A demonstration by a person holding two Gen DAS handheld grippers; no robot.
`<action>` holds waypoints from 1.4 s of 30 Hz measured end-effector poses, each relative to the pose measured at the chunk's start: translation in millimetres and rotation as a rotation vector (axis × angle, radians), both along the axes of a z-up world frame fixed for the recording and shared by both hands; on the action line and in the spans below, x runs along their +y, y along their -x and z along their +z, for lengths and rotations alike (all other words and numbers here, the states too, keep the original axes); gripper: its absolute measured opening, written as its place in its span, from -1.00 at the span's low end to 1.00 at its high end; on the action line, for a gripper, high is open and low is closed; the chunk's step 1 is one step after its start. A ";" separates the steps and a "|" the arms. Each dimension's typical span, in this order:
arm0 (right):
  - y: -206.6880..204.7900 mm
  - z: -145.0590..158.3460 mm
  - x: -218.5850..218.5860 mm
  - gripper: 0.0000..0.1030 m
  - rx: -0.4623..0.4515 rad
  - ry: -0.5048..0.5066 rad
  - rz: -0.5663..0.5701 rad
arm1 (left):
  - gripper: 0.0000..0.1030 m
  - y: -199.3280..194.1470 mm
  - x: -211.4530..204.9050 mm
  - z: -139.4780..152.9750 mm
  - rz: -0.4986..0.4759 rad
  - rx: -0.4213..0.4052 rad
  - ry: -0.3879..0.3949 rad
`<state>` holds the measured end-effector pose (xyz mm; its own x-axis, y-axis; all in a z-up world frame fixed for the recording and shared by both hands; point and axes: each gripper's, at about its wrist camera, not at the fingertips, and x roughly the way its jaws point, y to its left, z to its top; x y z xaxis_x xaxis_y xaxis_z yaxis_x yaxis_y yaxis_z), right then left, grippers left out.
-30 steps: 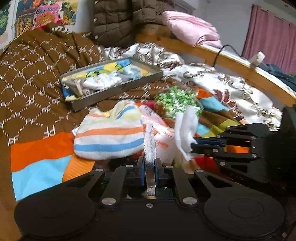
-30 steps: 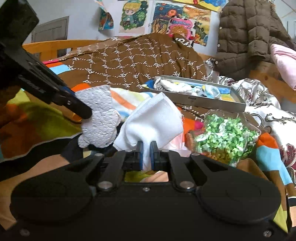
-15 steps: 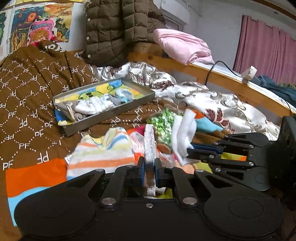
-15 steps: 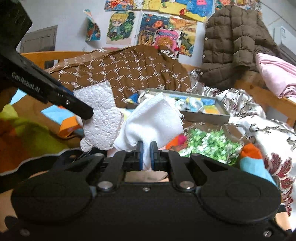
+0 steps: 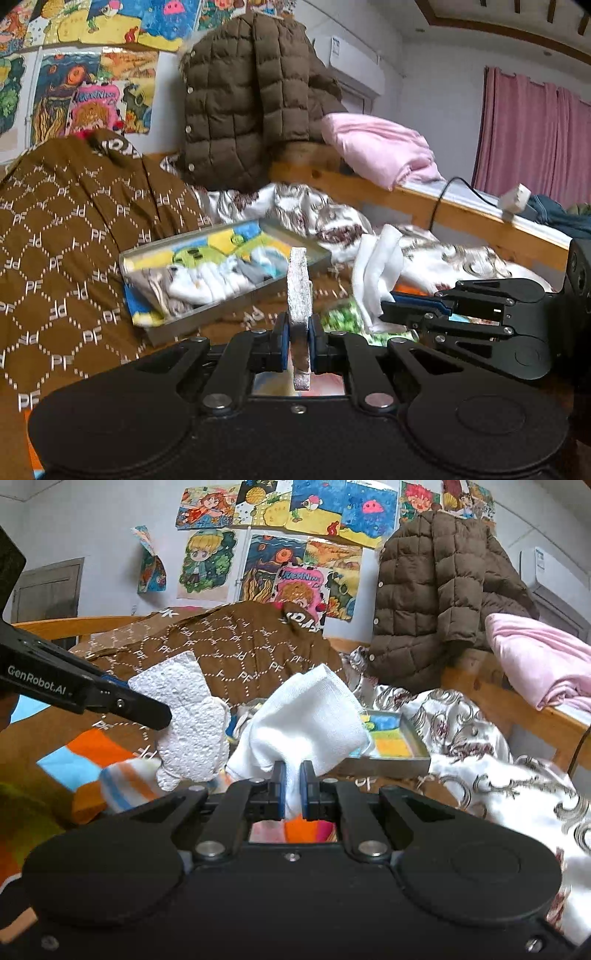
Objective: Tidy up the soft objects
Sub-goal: 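Lift both held cloths and carry them over the frog tray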
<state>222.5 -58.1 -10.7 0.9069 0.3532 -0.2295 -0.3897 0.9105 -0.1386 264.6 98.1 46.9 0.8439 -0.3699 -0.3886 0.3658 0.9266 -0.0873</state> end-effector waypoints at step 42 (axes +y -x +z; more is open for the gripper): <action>-129.5 20.0 71.6 -0.95 0.048 0.139 -0.027 | -0.79 -129.4 41.0 -29.9 0.256 -0.047 0.118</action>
